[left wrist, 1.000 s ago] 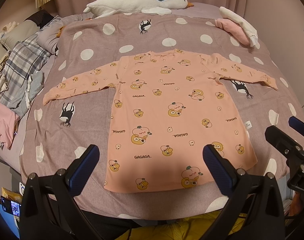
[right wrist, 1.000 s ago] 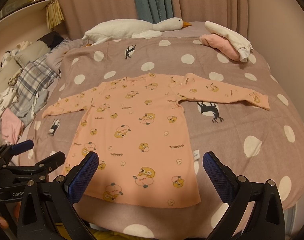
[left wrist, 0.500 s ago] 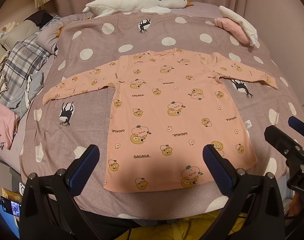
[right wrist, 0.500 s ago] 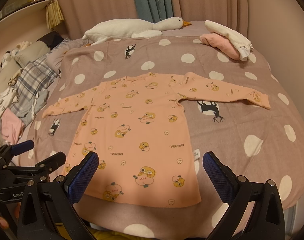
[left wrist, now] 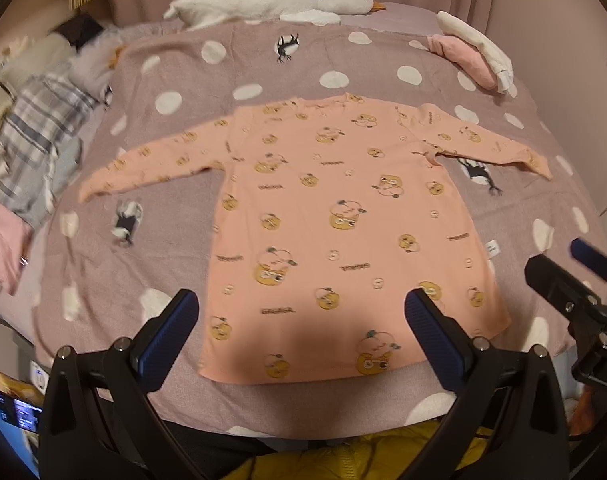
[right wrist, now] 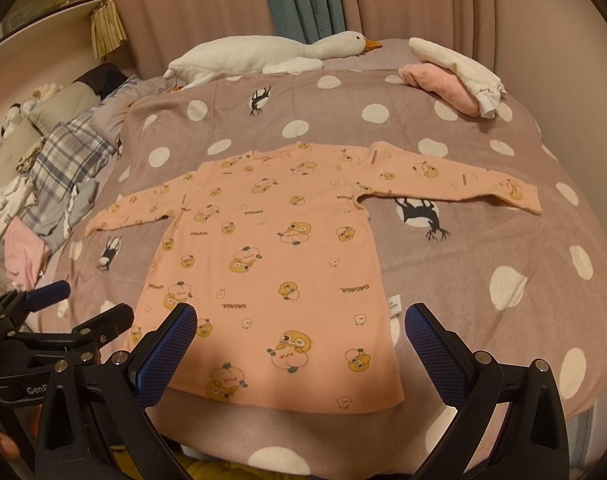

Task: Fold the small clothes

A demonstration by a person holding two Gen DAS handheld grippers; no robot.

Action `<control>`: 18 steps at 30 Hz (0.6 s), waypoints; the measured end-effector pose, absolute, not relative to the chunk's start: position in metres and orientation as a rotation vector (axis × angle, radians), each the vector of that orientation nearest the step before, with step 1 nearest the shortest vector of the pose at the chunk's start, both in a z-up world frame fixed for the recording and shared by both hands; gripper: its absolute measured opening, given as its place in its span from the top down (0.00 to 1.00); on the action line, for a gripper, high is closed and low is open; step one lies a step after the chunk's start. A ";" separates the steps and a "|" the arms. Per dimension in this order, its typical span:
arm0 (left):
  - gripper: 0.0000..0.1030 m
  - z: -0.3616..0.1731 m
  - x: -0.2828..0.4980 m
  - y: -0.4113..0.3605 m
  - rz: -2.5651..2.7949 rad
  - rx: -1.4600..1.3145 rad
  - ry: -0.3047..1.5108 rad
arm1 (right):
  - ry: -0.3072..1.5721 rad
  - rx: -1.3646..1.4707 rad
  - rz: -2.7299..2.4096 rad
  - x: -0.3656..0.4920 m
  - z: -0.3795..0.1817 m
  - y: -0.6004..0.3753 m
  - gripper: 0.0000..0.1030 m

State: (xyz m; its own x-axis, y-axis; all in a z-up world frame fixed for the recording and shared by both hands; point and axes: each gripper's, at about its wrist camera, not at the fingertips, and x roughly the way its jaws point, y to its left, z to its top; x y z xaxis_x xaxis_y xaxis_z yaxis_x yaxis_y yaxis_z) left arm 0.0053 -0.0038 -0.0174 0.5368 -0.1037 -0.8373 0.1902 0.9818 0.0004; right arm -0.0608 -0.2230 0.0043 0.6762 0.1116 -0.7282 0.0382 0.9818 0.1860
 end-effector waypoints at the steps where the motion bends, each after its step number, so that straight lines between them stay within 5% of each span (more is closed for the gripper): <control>1: 0.00 -0.021 0.007 -0.001 -0.199 0.052 1.009 | 0.828 0.214 0.056 -0.062 0.004 -0.224 0.00; 11: 0.00 -0.052 0.039 0.032 -0.496 -0.554 1.123 | 0.731 0.836 0.192 -0.063 -0.055 -0.306 0.00; 18: 0.00 -0.036 0.055 0.031 -0.589 -0.553 0.989 | 0.625 1.039 0.043 -0.058 -0.089 -0.391 0.00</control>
